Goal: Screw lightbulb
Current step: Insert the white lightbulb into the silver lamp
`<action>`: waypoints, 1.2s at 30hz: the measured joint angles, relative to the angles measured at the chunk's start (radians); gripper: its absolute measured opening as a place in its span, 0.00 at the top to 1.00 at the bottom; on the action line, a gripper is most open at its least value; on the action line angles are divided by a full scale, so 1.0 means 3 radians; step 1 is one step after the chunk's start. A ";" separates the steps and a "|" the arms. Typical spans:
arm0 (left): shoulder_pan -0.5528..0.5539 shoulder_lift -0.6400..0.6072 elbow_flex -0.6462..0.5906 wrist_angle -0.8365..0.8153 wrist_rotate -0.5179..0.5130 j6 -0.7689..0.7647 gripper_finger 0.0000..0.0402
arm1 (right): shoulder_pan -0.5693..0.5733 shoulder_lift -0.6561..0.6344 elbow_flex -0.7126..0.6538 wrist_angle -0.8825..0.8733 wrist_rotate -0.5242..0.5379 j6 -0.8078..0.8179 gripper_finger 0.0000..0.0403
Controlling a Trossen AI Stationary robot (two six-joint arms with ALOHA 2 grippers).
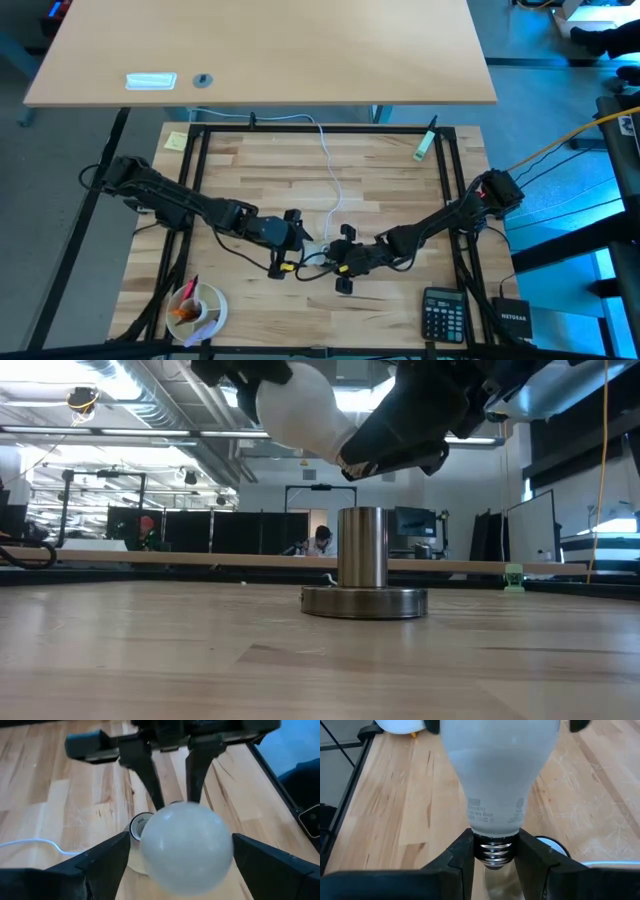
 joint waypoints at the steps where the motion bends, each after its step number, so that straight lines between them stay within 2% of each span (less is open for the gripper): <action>1: 0.0000 0.0000 0.0000 -0.0001 0.0000 0.0019 0.17 | -0.0004 0.0000 -0.0001 0.0002 0.0000 -0.0001 0.72; 25: 0.0013 0.0056 0.0000 0.0052 0.0097 0.0087 0.36 | -0.0022 0.0000 -0.0001 0.0019 -0.0014 -0.0014 0.71; 28: 0.0013 0.0046 0.0000 0.0047 0.0087 0.0086 0.36 | -0.0019 -0.0003 -0.0001 0.0016 -0.0011 -0.0018 0.66; 31: 0.0011 0.0034 0.0000 0.0000 0.0079 0.0080 0.36 | -0.0019 -0.0074 -0.0001 -0.0122 -0.0010 -0.0023 0.56; 36: 0.0006 -0.0004 0.0163 -0.0471 -0.0085 0.0005 0.36 | -0.0020 -0.0415 0.0004 -0.0726 -0.0214 0.0048 0.39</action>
